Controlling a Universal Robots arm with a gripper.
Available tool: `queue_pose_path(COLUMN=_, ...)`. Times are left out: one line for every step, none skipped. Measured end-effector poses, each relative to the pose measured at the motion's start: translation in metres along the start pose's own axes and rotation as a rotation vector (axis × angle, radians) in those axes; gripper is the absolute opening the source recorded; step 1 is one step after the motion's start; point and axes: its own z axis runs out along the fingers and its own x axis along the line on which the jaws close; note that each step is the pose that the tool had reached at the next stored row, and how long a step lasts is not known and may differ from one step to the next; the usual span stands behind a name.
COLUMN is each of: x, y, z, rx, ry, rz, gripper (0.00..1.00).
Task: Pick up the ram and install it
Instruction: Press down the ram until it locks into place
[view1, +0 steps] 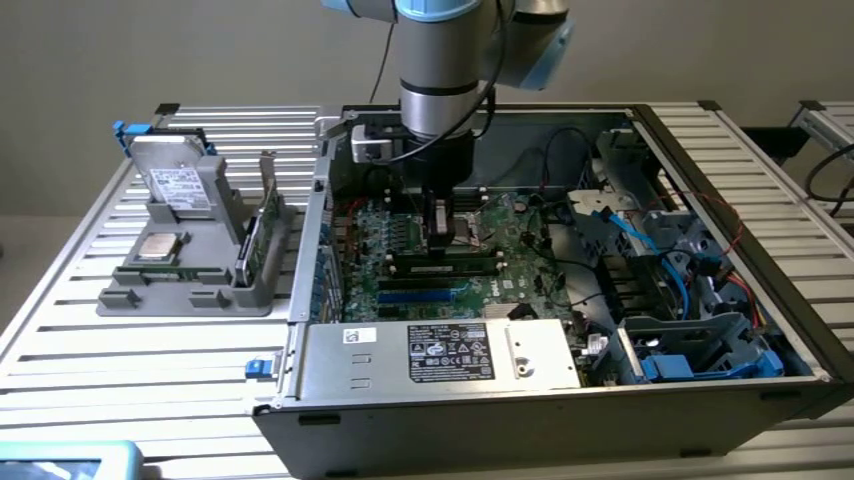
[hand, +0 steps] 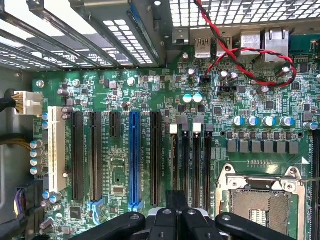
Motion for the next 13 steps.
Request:
queue_pose_path(x=0.000, y=0.0000, z=0.0003, rx=0.0000, ry=0.0003, rz=0.000, gripper=0.11)
queue_pose_path(x=0.000, y=0.0000, z=0.0005, rx=0.0001, ry=0.0003, rz=0.000, gripper=0.11)
queue_pose_path(x=0.000, y=0.0000, z=0.0005, rx=0.0001, ry=0.0002, rz=0.000, gripper=0.11)
queue_pose_path(x=0.000, y=-0.0001, z=0.0000, rx=0.0004, ry=-0.0004, rz=0.000, gripper=0.11)
queue_pose_path(x=0.000, y=-0.0004, z=-0.0022, rx=0.0018, ry=-0.0025, rz=0.000, gripper=0.11)
queue_pose_path(x=0.001, y=-0.0009, z=-0.0060, rx=0.0010, ry=-0.0012, rz=0.000, gripper=0.11)
queue_pose_path(x=0.001, y=-0.0022, z=-0.0098, rx=0.0004, ry=-0.0003, rz=0.000, gripper=0.11)
queue_pose_path(x=0.002, y=-0.0041, z=-0.0122, rx=0.0004, ry=-0.0004, rz=0.000, gripper=0.11)
queue_pose_path(x=0.002, y=-0.0063, z=-0.0138, rx=0.0004, ry=-0.0004, rz=0.000, gripper=0.11)
queue_pose_path(x=0.002, y=-0.0089, z=-0.0149, rx=0.0001, ry=-0.0002, rz=0.000, gripper=0.11)
queue_pose_path(x=0.002, y=-0.0114, z=-0.0157, rx=0.0000, ry=-0.0003, rz=0.000, gripper=0.11)
queue_pose_path(x=0.002, y=-0.0138, z=-0.0162, rx=-0.0001, ry=-0.0004, rz=0.000, gripper=0.11)
queue_pose_path(x=0.002, y=-0.0159, z=-0.0167, rx=-0.0003, ry=-0.0003, rz=0.000, gripper=0.11)
